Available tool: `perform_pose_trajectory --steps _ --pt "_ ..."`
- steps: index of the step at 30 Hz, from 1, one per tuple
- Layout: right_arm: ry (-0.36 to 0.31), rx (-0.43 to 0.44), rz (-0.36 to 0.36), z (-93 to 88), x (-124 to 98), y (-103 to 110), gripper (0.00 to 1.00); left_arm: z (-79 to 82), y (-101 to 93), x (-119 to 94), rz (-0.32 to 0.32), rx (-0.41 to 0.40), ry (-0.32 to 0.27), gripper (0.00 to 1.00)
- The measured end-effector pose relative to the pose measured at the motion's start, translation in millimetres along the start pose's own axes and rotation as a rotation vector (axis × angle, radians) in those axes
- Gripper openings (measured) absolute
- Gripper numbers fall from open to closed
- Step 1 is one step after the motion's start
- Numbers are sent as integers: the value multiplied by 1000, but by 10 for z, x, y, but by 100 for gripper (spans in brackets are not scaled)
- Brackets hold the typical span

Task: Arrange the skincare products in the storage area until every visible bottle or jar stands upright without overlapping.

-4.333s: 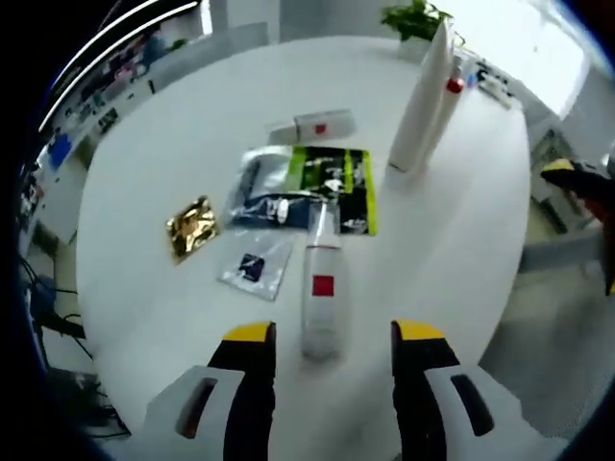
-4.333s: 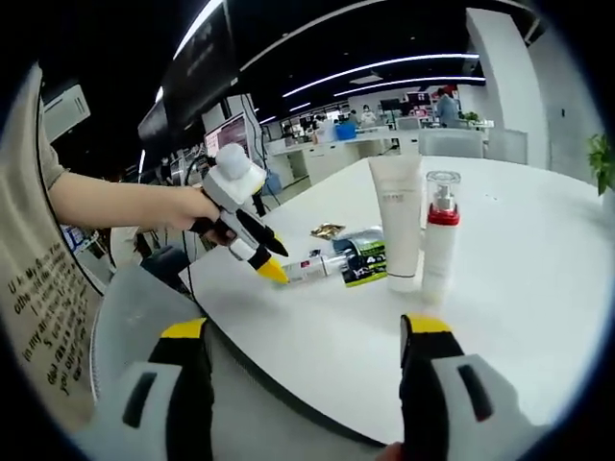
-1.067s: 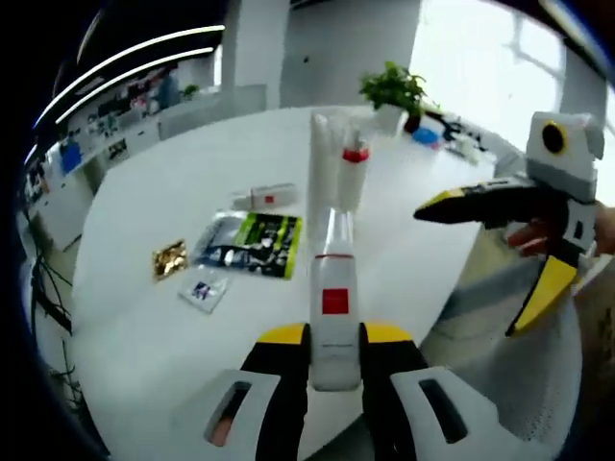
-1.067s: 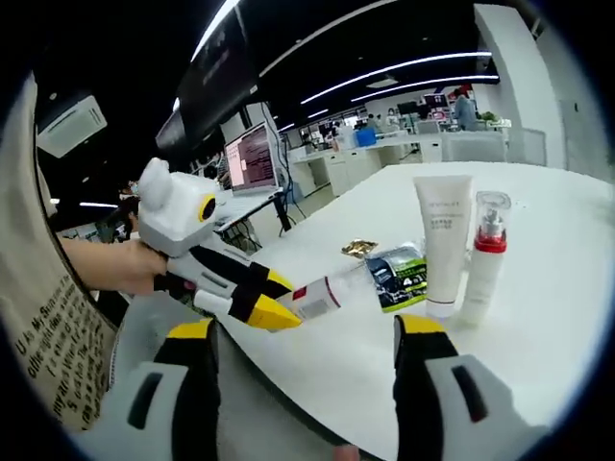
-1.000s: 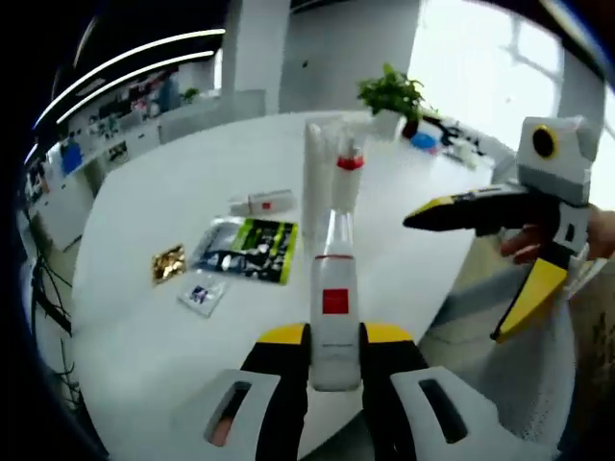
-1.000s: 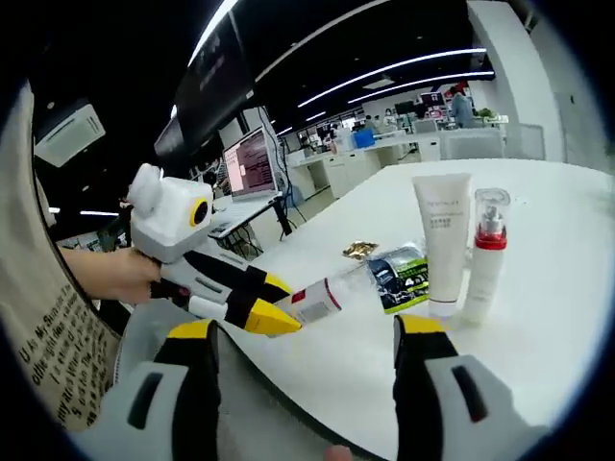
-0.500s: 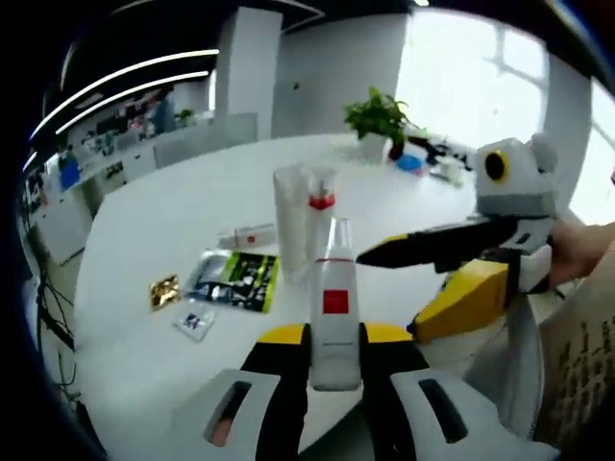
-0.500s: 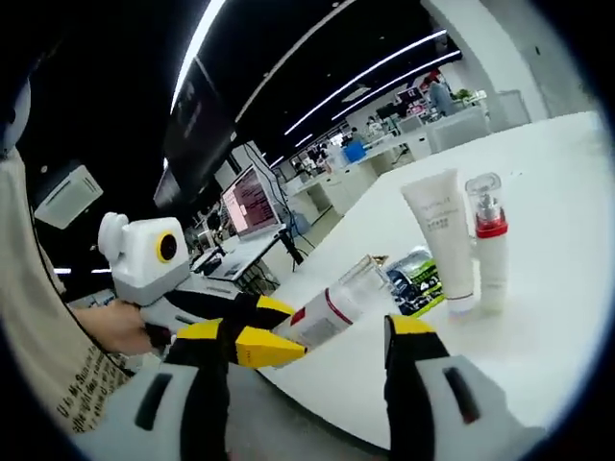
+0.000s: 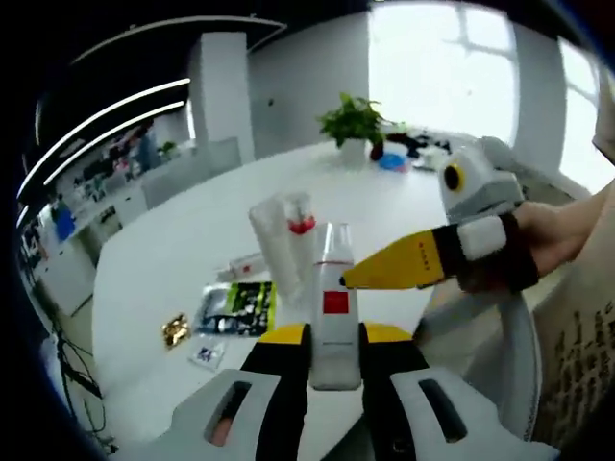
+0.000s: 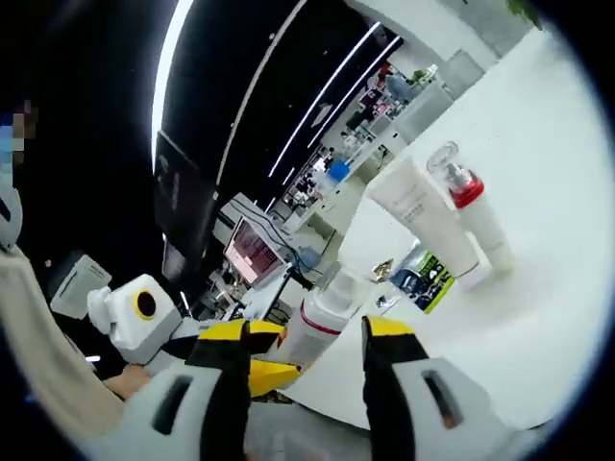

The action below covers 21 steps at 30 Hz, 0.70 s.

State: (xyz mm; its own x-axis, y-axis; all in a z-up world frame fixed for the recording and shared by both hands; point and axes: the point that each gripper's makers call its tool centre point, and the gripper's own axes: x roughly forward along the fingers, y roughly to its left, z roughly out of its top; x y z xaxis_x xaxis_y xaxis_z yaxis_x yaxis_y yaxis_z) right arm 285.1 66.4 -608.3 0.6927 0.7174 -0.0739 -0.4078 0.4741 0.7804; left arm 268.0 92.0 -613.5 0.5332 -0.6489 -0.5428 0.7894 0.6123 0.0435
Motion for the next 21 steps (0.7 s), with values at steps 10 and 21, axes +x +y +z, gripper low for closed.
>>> perform_pose_trajectory --steps 10,21 --pt "-9 61 5 -35 3 5 33 53 -104 22 -25 62 -8 16" --pt "-27 115 -5 -14 -8 -6 25 58 -112 4 -37 94 -5 16"
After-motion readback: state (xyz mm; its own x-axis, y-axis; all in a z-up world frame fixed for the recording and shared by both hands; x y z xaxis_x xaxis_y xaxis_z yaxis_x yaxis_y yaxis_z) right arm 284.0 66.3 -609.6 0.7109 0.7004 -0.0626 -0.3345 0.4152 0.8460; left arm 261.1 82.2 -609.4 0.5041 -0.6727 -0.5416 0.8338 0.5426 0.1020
